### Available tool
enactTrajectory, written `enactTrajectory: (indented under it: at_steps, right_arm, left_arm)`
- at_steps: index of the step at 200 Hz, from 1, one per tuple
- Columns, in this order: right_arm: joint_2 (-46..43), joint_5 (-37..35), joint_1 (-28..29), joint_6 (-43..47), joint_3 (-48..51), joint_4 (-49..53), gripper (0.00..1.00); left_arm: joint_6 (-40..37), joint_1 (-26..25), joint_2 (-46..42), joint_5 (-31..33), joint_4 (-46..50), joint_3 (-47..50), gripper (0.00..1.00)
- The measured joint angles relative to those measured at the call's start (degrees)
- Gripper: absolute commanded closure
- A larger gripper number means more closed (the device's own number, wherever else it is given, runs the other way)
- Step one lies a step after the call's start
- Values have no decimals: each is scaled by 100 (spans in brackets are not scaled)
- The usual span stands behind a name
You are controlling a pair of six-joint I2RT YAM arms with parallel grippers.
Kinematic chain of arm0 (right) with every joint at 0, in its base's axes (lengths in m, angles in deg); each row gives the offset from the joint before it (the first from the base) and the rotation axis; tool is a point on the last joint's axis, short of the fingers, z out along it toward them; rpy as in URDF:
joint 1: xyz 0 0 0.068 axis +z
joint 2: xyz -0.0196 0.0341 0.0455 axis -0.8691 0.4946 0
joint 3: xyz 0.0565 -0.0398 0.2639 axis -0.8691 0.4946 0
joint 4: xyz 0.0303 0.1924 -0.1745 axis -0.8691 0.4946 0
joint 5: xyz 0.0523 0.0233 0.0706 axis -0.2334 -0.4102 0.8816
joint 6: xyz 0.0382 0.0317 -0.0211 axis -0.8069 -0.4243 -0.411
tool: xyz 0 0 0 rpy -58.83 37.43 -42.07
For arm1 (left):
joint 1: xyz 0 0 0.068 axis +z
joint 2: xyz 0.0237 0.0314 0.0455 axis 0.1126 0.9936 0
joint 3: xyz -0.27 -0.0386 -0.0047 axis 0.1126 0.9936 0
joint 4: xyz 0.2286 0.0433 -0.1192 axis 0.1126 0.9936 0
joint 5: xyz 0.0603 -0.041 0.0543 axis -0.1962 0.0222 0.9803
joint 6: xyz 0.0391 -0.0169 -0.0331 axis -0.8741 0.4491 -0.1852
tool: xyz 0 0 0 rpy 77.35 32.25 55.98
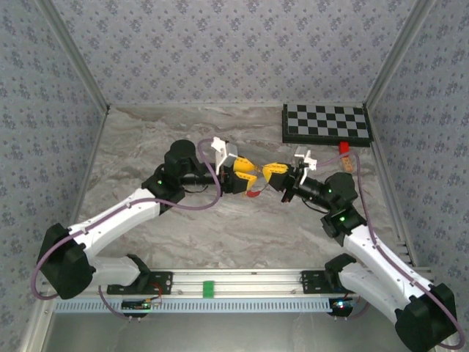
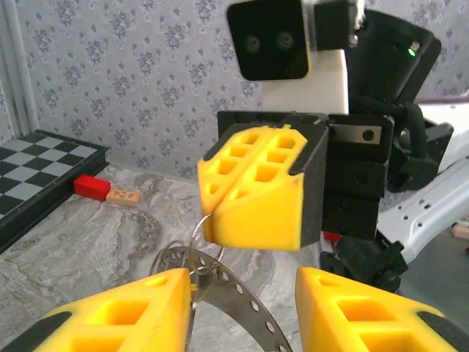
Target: Put the keys on the keyring
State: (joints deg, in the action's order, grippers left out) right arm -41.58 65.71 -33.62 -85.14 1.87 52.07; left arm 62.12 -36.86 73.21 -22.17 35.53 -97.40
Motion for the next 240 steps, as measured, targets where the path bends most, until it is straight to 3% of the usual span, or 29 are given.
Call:
enactTrajectory:
  at_steps: [93,240]
  right_arm:
    - [308,66,0,15,129,-1110,100]
    - [490,219,2,-140,129,-1381,100]
  left_arm:
    - [1316,361,229,-184,-879,-22,65]
    - [859,153,400,-433,-728,-39,73]
